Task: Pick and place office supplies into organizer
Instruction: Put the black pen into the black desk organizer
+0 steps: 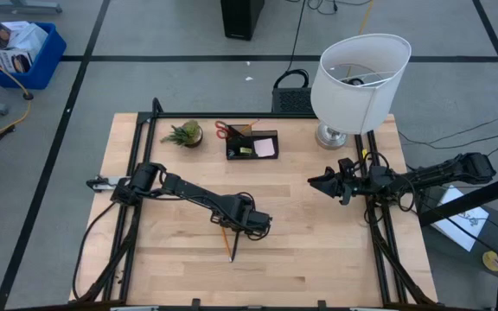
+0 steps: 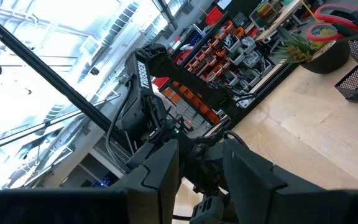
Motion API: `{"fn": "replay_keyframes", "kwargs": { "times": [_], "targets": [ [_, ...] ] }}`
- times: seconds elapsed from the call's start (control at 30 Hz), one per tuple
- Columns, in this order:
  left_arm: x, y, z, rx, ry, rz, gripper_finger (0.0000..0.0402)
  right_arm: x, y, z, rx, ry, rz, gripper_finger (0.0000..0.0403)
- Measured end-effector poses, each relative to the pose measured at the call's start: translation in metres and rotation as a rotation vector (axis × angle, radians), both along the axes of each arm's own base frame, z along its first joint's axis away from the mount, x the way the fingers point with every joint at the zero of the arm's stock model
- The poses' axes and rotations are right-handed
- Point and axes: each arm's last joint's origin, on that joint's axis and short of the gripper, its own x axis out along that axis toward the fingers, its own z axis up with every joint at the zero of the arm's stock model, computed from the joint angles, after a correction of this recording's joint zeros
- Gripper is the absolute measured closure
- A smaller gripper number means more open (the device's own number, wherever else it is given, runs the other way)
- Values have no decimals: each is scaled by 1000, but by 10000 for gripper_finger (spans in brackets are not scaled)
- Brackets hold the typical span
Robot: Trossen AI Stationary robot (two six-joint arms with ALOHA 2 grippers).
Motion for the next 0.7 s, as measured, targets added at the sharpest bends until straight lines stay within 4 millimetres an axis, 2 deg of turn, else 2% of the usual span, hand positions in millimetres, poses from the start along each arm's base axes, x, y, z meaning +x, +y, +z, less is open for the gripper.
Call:
{"fn": "replay_keyframes", "kwargs": {
  "times": [0.33, 0.7],
  "targets": [
    [0, 0, -2, -7, 9, -5, 167, 0, 0, 0, 0, 0, 0, 286],
    [0, 0, -2, -17, 3, -9, 274, 0, 0, 0, 0, 0, 0, 286]
  ]
}}
